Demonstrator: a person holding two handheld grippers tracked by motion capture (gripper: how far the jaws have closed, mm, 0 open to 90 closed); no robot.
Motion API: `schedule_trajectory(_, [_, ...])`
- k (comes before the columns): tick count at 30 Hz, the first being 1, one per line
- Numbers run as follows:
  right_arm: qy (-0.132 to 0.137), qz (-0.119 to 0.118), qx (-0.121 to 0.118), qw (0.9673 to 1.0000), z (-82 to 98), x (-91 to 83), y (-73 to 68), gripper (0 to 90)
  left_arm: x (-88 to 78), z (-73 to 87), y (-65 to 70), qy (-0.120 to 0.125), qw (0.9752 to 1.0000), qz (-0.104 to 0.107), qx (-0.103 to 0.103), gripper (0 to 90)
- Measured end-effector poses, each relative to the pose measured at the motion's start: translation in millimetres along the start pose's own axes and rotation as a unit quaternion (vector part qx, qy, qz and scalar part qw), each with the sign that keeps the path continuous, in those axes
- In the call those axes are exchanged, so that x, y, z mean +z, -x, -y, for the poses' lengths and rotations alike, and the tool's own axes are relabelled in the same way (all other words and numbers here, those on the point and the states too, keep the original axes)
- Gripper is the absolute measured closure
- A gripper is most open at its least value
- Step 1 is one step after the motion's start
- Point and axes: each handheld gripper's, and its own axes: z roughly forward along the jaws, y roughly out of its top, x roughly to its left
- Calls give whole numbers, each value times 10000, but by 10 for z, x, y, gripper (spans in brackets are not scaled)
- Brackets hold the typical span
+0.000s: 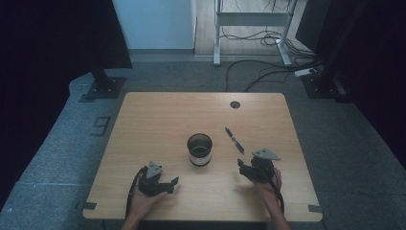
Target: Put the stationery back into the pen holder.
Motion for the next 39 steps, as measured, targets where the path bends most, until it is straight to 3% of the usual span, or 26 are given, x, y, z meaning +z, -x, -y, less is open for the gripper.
schedule_trajectory(6, [88, -67, -60, 9999, -127, 49, -23, 282, 25, -10, 35, -41, 9999, 100, 6, 151])
schedule_trajectory(21, [-29, -320, -59, 9995, -450, 289, -56, 289, 33, -8, 3, -80, 9998, 169, -52, 153])
schedule_trajectory(39, [-86, -369, -120, 9992, -740, 559, -128, 300, 35, -8, 4, -75, 9996, 247, -61, 164])
